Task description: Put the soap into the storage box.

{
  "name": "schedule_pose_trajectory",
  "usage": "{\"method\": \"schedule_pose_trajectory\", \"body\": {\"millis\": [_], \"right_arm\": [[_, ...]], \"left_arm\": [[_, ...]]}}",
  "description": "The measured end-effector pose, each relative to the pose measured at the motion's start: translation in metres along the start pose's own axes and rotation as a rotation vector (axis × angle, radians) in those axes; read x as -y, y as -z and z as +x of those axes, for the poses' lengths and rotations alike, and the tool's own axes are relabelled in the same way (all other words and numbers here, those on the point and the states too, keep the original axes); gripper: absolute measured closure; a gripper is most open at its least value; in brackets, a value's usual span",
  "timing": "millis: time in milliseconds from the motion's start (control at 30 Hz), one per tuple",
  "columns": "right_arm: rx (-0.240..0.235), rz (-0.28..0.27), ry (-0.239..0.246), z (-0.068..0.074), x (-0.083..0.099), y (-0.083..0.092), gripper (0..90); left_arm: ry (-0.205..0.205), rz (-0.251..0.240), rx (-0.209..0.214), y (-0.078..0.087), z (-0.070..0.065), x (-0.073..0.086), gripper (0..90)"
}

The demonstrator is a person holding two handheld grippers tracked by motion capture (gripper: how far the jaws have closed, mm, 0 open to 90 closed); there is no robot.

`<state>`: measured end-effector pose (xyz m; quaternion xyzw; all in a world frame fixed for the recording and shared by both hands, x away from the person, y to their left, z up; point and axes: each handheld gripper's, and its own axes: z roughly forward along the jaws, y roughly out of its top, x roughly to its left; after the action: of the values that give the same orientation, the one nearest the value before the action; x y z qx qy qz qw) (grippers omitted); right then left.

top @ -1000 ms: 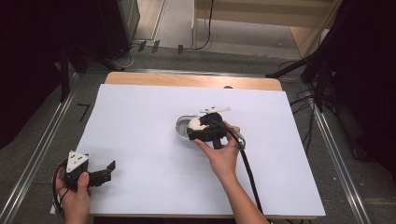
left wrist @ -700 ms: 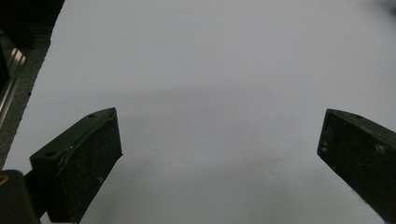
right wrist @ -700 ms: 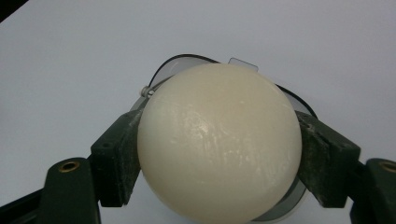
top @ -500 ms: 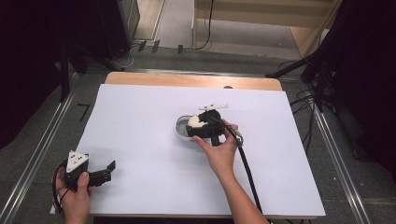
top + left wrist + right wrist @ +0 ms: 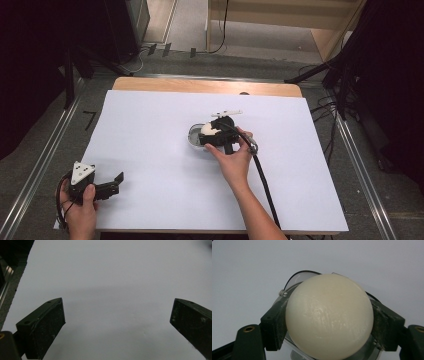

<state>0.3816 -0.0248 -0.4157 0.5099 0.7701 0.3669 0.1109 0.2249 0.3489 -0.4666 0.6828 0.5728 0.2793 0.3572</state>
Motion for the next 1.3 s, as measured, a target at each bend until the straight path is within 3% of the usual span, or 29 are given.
{"method": "schedule_pose_trajectory", "body": {"millis": [667, 1300], "right_arm": [[0.018, 0.036, -0.011, -0.003, 0.003, -0.012, 25.0], [0.003, 0.077, -0.020, -0.007, 0.003, -0.018, 24.8]], "left_arm": [[0.000, -0.002, 0.001, 0.000, 0.000, 0.000, 0.4], [0.001, -0.001, 0.001, 0.000, 0.000, 0.000, 0.4]]}}
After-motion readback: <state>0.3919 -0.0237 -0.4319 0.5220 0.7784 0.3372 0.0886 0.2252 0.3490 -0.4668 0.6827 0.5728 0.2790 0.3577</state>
